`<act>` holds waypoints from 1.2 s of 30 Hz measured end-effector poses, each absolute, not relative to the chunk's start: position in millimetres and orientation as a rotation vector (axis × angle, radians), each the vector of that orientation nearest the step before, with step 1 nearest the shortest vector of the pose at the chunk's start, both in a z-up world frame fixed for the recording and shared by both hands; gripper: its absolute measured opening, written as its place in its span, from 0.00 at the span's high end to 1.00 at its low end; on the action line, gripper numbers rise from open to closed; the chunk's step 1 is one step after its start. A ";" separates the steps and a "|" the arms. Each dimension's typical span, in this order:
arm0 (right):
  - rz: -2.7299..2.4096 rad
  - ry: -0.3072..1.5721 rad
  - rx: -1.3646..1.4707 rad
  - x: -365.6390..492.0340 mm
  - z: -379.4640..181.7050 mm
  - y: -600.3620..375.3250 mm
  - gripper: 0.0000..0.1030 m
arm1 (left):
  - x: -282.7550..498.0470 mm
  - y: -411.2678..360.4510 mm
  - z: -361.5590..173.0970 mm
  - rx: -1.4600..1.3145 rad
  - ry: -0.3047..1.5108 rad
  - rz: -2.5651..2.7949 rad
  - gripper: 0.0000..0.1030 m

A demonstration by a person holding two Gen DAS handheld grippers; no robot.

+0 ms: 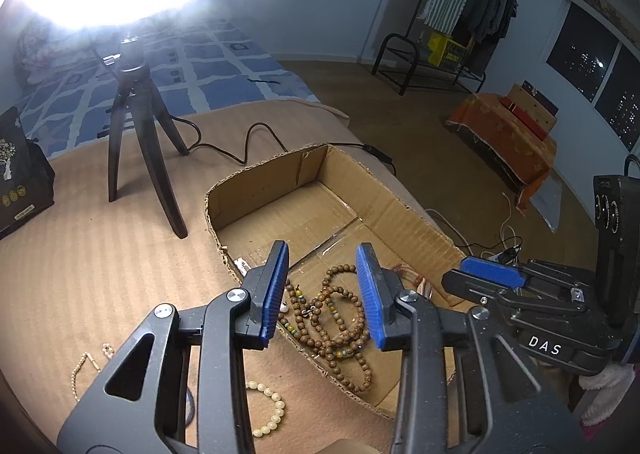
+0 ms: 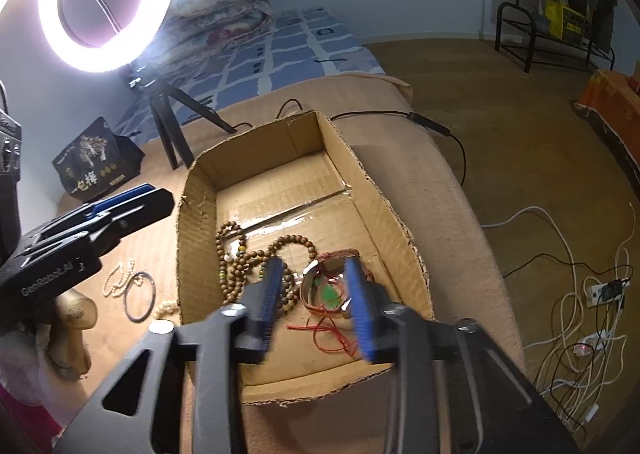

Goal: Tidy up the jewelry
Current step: 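Carry the pearl and the jade bangle into the box and open both grippers, then withdraw both grippers from the box toward the blue bangle and cream bracelet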

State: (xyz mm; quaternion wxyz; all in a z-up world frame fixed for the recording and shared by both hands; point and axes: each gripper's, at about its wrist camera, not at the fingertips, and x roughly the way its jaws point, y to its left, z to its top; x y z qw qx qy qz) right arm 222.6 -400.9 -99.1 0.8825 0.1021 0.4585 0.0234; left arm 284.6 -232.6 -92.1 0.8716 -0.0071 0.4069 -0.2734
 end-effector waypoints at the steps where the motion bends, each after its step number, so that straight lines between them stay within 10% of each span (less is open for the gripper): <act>1: 0.045 0.950 0.216 221.8 -98.6 -400.9 0.57 | 283.6 -231.8 -91.2 -0.013 0.849 -0.570 0.66; 36: 0.100 0.940 0.153 211.4 -79.5 -350.8 0.35 | 252.9 -128.2 -70.0 0.053 0.804 -0.451 0.56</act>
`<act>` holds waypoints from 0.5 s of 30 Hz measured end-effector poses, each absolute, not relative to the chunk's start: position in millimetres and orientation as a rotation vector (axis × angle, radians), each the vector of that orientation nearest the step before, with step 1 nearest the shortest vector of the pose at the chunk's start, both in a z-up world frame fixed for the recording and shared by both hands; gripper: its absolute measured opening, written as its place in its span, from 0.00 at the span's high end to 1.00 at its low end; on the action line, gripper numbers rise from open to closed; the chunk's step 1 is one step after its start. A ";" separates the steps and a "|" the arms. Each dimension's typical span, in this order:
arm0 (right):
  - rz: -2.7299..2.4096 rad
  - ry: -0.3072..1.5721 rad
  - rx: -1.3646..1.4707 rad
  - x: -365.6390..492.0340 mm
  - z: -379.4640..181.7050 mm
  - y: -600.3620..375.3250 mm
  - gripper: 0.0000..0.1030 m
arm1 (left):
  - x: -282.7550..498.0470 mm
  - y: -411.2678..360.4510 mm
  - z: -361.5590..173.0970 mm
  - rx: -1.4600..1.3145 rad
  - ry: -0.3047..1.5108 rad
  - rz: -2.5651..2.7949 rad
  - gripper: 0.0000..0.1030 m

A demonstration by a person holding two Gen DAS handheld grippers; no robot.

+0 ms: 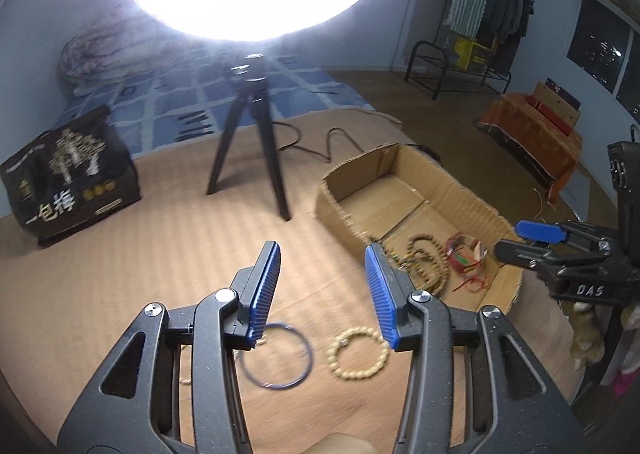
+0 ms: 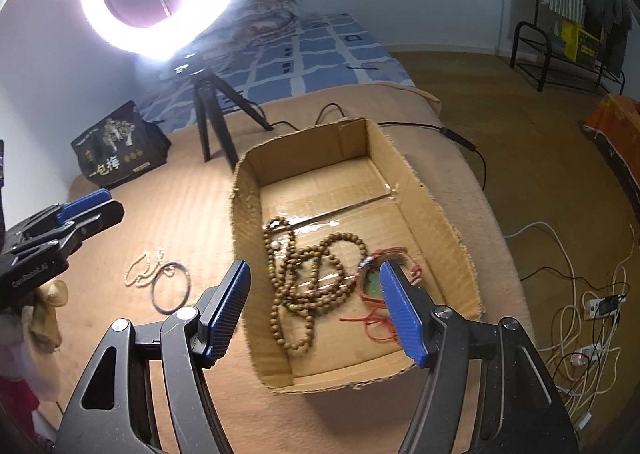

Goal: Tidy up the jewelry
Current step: 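Withdraw both grippers from the box toward the blue bangle and cream bracelet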

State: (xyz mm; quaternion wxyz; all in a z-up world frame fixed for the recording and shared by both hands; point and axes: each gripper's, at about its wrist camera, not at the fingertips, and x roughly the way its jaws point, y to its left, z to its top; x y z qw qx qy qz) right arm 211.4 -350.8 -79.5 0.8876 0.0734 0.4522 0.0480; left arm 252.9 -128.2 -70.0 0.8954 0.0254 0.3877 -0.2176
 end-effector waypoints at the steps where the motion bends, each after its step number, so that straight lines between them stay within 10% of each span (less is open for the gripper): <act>1: 0.107 0.939 0.152 210.7 -78.7 -347.0 0.35 | 252.5 -122.2 -71.0 0.049 0.807 -0.445 0.56; 15: 0.187 0.953 0.126 216.1 -81.0 -293.8 0.35 | 251.9 -39.4 -104.7 -0.032 0.876 -0.354 0.56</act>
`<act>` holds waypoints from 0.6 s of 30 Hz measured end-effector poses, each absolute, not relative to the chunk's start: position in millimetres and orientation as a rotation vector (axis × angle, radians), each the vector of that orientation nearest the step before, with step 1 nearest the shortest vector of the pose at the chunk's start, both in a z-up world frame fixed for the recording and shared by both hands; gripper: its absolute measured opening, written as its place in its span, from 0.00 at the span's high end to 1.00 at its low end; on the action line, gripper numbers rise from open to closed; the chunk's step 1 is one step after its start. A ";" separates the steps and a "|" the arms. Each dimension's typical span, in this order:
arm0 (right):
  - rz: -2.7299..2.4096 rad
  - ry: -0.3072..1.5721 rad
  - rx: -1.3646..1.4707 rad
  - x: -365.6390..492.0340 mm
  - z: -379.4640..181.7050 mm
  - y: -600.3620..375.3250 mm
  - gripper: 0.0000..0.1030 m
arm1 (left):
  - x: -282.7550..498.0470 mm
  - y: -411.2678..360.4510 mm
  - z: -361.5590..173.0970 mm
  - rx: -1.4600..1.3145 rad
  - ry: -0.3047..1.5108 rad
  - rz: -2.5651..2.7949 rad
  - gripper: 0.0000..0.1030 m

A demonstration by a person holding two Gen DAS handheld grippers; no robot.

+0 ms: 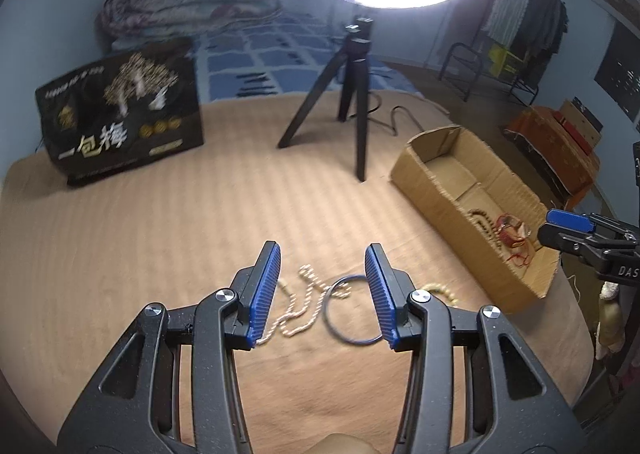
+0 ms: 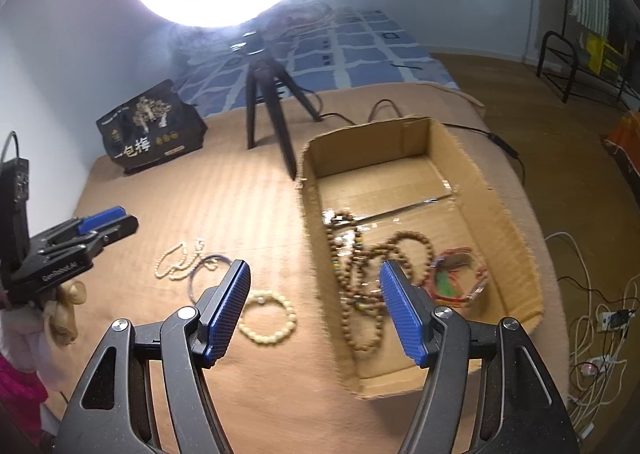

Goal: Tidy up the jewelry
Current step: 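Withdraw both grippers from the box toward the blue bangle and cream bracelet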

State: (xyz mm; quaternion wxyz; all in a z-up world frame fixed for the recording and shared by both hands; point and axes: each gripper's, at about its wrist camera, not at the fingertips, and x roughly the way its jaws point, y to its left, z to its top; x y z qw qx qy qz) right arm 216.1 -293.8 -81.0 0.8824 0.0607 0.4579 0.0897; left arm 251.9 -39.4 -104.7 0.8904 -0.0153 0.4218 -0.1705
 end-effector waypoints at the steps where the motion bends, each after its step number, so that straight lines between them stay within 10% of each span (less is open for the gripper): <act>1: 0.195 0.954 0.130 216.9 -81.6 -289.8 0.35 | 252.7 -35.3 -107.8 -0.037 0.883 -0.350 0.56; 18: 0.316 1.032 0.100 232.3 -116.8 -230.5 0.35 | 254.2 -9.8 -154.5 -0.039 1.000 -0.337 0.56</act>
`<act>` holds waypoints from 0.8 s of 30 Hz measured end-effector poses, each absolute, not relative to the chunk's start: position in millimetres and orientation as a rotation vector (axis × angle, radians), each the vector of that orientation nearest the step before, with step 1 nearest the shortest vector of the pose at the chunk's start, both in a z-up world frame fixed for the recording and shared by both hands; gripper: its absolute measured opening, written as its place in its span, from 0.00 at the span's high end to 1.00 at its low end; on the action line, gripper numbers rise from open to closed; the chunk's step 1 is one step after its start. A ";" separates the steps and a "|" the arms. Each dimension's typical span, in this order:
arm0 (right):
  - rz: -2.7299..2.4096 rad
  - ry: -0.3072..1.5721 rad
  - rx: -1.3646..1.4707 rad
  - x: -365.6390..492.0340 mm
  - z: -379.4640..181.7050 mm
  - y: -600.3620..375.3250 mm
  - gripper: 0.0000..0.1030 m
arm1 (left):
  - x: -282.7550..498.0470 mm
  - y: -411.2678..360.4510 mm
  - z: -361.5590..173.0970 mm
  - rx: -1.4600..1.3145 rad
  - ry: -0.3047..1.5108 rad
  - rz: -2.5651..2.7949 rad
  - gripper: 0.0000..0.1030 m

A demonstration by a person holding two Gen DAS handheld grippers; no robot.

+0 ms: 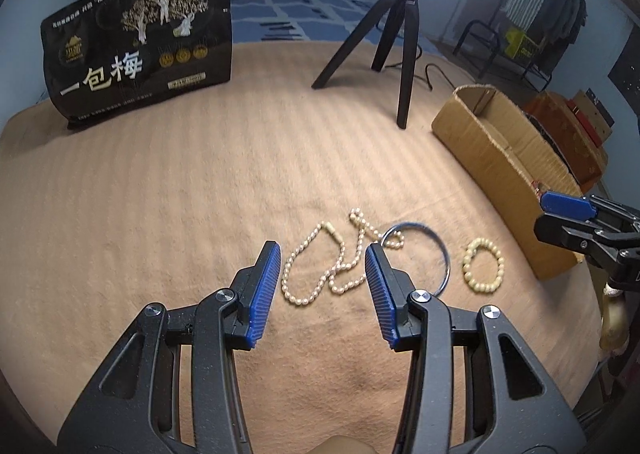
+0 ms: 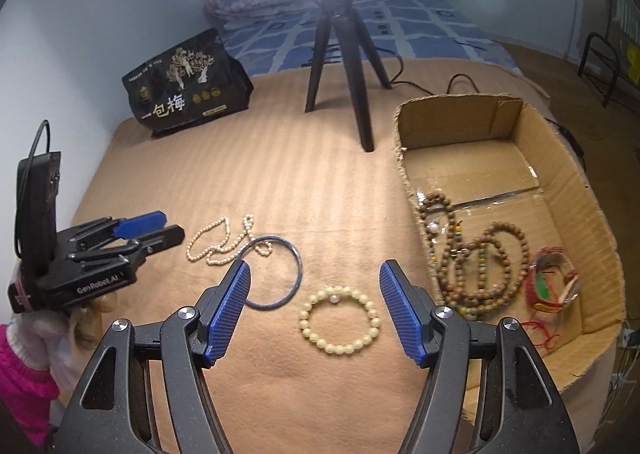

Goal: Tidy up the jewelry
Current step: 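Withdraw both grippers from the box toward the blue bangle and cream bracelet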

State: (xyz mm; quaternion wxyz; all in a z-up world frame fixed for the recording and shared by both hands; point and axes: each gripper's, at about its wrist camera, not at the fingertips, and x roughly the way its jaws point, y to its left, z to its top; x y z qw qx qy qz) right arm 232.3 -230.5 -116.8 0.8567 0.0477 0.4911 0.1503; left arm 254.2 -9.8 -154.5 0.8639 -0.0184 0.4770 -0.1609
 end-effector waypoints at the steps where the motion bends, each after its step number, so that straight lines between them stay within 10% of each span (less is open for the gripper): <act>1: 0.321 1.035 0.102 233.2 -117.5 -229.7 0.35 | 254.3 -10.2 -156.4 -0.037 1.004 -0.337 0.56; 18: 0.385 1.141 -0.020 219.8 -150.1 -216.7 0.36 | 253.7 -22.1 -163.6 -0.031 1.021 -0.368 0.57; 24: 0.383 1.170 -0.064 217.7 -164.2 -214.6 0.51 | 250.0 -44.3 -166.8 -0.016 1.041 -0.425 0.66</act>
